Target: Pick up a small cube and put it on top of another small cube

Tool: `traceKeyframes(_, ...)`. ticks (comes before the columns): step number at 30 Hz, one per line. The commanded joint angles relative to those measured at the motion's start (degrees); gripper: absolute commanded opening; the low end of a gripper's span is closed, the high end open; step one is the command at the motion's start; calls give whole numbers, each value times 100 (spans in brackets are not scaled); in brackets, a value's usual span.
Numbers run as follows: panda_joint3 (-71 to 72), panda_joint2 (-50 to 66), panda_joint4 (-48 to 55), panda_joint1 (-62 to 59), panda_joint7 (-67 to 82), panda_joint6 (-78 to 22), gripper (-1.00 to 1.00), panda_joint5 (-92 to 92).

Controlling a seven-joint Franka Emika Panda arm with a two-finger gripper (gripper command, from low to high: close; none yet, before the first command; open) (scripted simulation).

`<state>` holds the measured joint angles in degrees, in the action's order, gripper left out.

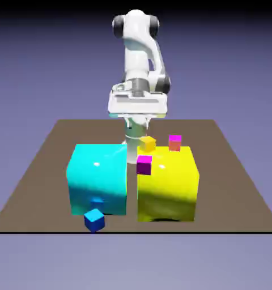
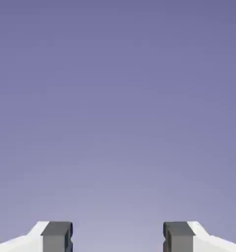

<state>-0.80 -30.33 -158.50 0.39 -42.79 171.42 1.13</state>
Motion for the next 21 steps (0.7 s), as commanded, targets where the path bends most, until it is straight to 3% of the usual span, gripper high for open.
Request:
traceKeyframes(1, -66, 193, 208, -24, -28, -215, 0, 94)
traceKeyframes(21, -1386, 4057, 4361, -511, -581, -4511, 0, 1966)
